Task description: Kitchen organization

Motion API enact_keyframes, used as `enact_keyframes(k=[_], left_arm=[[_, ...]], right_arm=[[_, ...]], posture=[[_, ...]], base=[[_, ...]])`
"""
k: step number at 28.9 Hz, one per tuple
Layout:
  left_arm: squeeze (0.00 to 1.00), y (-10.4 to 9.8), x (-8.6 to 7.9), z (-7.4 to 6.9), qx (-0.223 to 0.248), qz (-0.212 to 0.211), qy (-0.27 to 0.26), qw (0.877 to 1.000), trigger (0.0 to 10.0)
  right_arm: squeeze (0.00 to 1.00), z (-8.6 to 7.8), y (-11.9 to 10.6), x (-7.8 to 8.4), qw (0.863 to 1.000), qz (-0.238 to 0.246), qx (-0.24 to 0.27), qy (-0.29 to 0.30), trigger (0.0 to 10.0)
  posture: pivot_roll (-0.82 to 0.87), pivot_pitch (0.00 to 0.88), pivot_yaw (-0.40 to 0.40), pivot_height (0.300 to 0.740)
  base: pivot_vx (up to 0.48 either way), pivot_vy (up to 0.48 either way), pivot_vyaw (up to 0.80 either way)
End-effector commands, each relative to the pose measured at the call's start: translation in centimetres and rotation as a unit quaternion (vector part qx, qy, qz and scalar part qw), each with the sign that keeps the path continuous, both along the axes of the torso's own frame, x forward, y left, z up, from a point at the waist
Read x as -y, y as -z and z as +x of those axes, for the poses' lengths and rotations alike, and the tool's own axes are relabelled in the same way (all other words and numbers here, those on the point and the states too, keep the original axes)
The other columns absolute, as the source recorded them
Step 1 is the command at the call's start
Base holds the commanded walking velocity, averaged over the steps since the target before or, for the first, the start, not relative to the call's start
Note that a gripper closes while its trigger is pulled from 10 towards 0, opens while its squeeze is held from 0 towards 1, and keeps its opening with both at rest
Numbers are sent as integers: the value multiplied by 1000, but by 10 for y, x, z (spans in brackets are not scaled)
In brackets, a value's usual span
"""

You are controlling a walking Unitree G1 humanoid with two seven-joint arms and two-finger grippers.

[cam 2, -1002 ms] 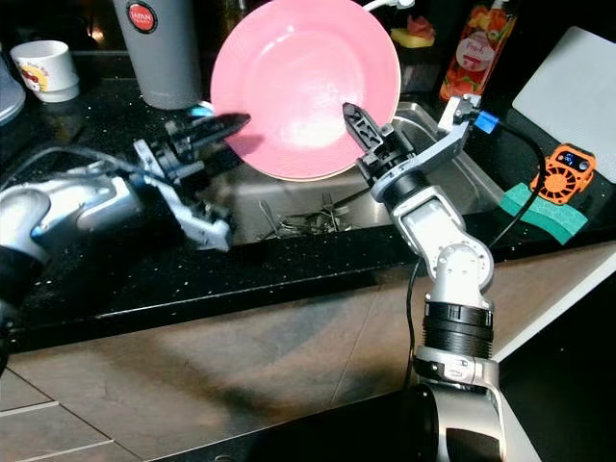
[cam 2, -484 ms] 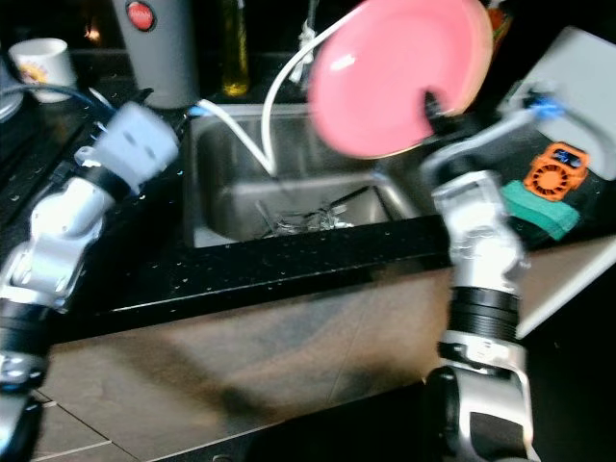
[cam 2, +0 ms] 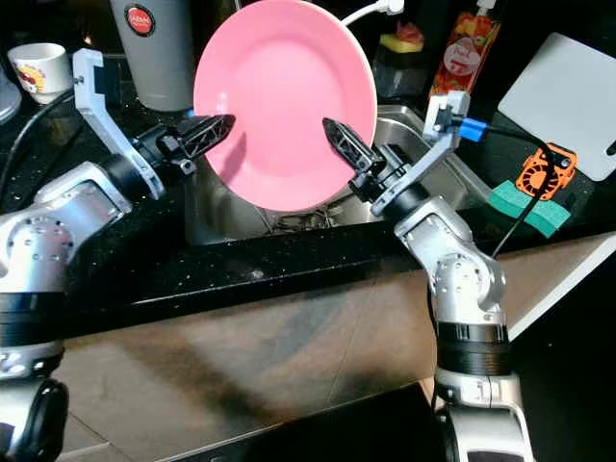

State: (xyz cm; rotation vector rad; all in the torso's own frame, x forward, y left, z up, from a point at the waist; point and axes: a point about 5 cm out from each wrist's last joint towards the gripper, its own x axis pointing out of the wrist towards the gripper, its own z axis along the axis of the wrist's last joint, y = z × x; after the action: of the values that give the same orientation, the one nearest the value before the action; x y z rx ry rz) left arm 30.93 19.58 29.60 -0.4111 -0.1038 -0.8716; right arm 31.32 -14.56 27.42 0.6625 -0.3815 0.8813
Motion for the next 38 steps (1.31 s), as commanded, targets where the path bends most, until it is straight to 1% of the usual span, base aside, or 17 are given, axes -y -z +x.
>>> enact_keyframes(k=[1, 3, 6, 9, 11, 17, 23, 26, 29, 30, 31, 32, 33, 34, 35, 36, 38], left_arm=[[0, 2, -4, -6, -5, 14, 14, 1000, 10000], [0, 2, -10, -9, -5, 24, 5, 1000, 10000], [0, -9, -27, -15, 4, 25, -8, 1000, 10000], [0, -13, -34, -18, 5, 17, -3, 1000, 10000], [0, -14, -35, -21, 5, 15, 7, 1000, 10000], [0, -11, -18, -32, 15, 4, 72, 997, 10000], [0, -7, -9, -36, 27, 6, 96, 995, 10000], [0, -5, -7, -36, 27, 8, 97, 995, 10000], [0, -4, 1, -37, 43, 13, 110, 993, 10000], [0, -4, 4, -39, 52, 14, 118, 992, 7961], [0, -1, 10, -40, 59, 22, 123, 990, 7059], [0, 0, 13, -40, 60, 23, 124, 990, 7608], [0, 0, 14, -39, 59, 24, 123, 990, 7608], [0, 1, 18, -38, 58, 29, 122, 990, 8784], [0, 2, 20, -37, 57, 33, 121, 991, 8784], [0, 3, 22, -36, 56, 35, 115, 991, 10000], [0, 4, 23, -34, 56, 32, 109, 992, 10000]], right_arm=[[0, -11, -16, 5, 998, 27, 50, -23, 10000], [0, -14, -15, 5, 998, 20, 53, -25, 10000], [0, -17, -13, 5, 998, 13, 54, -28, 10000], [0, -19, -12, 6, 998, 17, 52, -30, 10000], [0, -21, -12, 6, 998, 21, 52, -36, 10000], [0, -19, -8, -2, 998, 8, 43, -50, 10000], [0, -19, -8, -4, 998, 7, 42, -56, 10000], [0, -19, -8, -5, 997, 7, 41, -58, 10000], [0, -20, -7, -7, 997, 5, 40, -62, 10000], [0, -20, -7, -7, 997, 4, 40, -63, 10000], [0, -21, -7, -8, 997, 5, 40, -65, 10000], [0, -21, -6, -8, 997, 5, 40, -66, 10000], [0, -21, -6, -9, 997, 5, 40, -66, 10000], [0, -21, -6, -9, 997, 5, 40, -68, 10000], [0, -21, -6, -9, 997, 6, 40, -69, 10000], [0, -22, -7, -10, 997, 6, 41, -70, 10000], [0, -22, -7, -10, 997, 7, 42, -72, 10000]], posture=[[157, 36, -52, 740], [151, 37, -46, 740], [149, 38, -42, 740], [151, 38, -43, 740], [155, 36, -47, 740], [158, 30, -56, 740], [159, 27, -58, 740], [158, 23, -59, 740], [154, 19, -57, 740], [154, 19, -57, 740], [154, 15, -56, 740], [154, 15, -56, 740], [154, 15, -56, 740], [154, 15, -56, 740], [154, 15, -56, 740], [154, 15, -56, 740], [154, 15, -56, 740]], base=[[0, 0, 0], [0, 0, 0], [0, 0, 0], [0, 0, 0], [0, 0, 0], [0, 0, 0], [0, 0, 0], [0, 0, 0], [0, 0, 0], [0, 0, 0], [0, 0, 0], [0, 0, 0], [0, 0, 0], [0, 0, 0], [0, 0, 0], [0, 0, 0], [0, 0, 0]])
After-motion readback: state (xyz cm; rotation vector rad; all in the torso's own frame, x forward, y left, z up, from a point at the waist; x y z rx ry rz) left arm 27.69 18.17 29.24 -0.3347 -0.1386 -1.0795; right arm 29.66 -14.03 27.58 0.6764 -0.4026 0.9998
